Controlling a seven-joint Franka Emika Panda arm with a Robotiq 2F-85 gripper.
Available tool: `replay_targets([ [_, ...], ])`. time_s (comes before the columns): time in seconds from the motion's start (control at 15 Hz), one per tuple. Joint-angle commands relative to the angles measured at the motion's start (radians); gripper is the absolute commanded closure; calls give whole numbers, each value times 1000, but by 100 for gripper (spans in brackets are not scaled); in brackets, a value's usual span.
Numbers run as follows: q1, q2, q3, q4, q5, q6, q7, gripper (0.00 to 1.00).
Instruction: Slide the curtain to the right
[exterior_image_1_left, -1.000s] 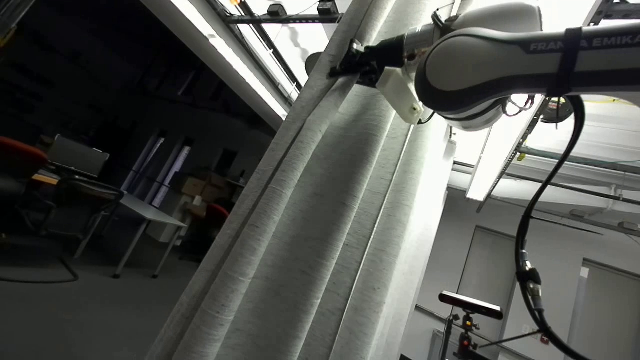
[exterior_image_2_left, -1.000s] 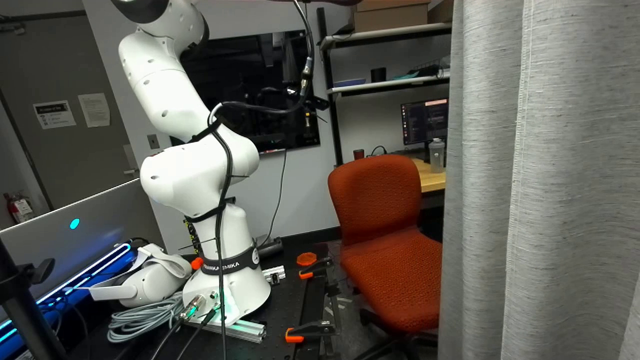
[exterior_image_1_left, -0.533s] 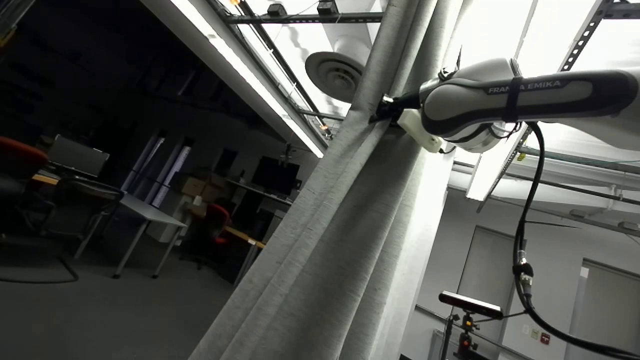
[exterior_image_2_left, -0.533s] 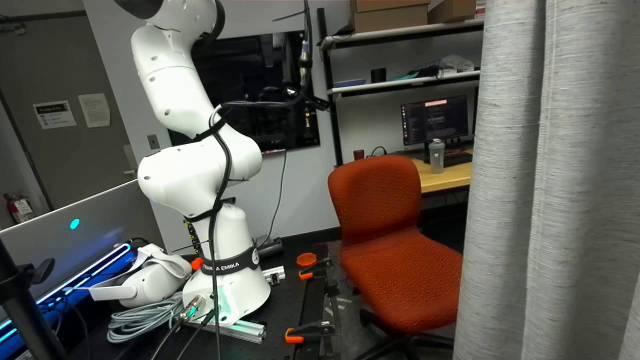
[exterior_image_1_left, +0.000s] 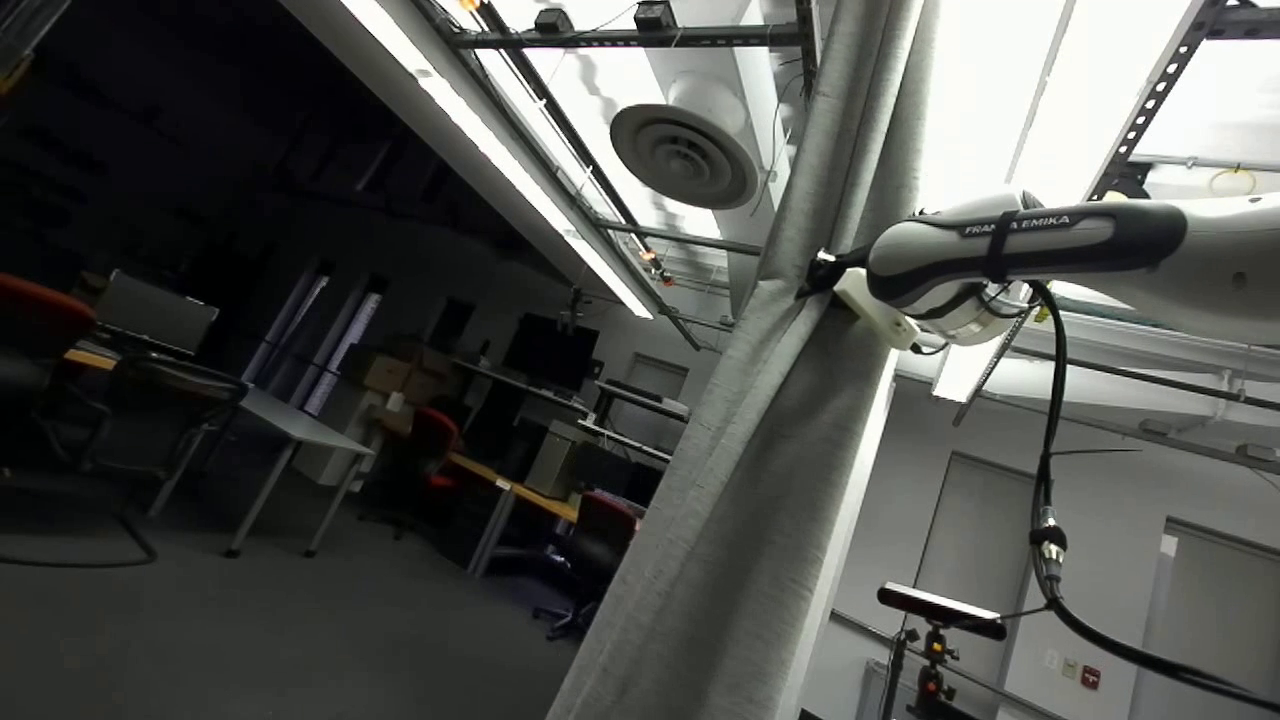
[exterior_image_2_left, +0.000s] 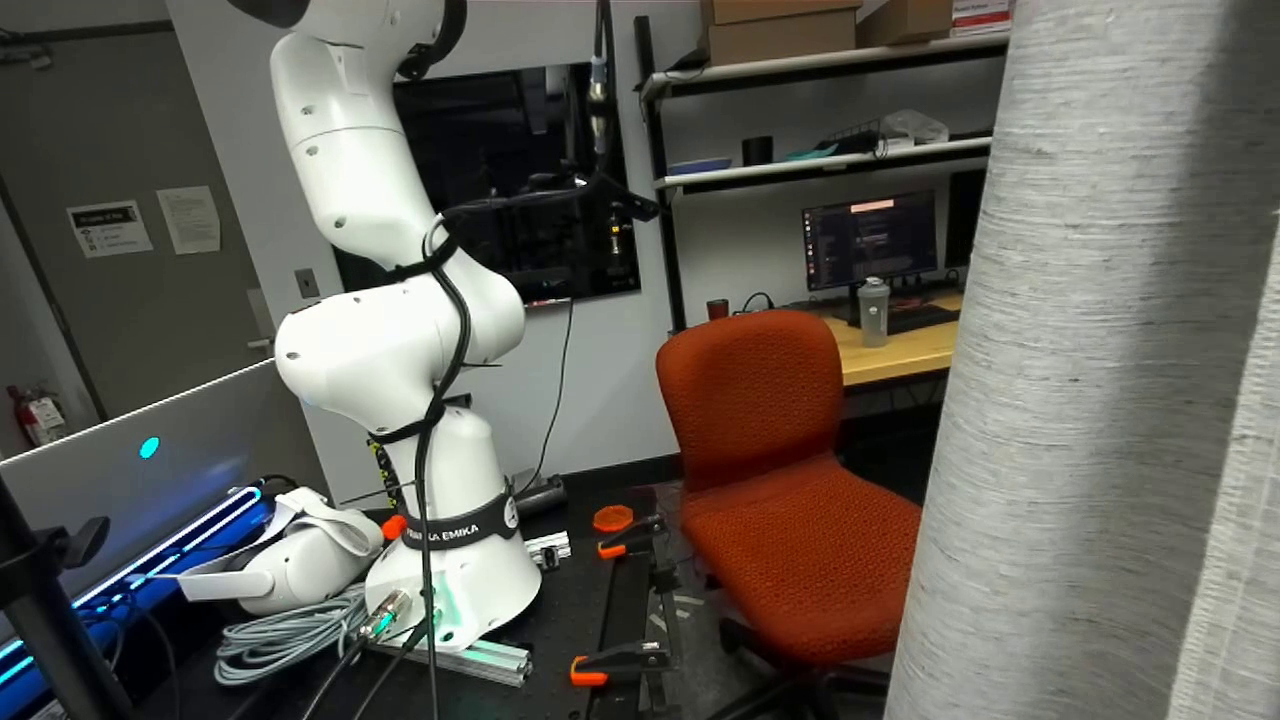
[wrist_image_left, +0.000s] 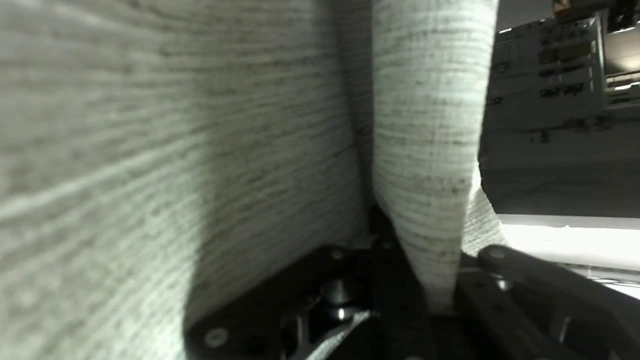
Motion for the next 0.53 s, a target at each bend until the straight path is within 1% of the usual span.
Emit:
replay_targets([
  [0.0, -14, 160, -9, 125, 14, -111, 32, 99],
  [0.07, -11, 168, 8, 155, -11, -146, 63, 99],
  [0.2, 12, 178, 50, 207, -77, -148, 89, 99],
  [0.4, 46, 216, 108, 273, -195, -203, 104, 99],
  [0.47, 54, 245, 119, 306, -212, -237, 101, 99],
])
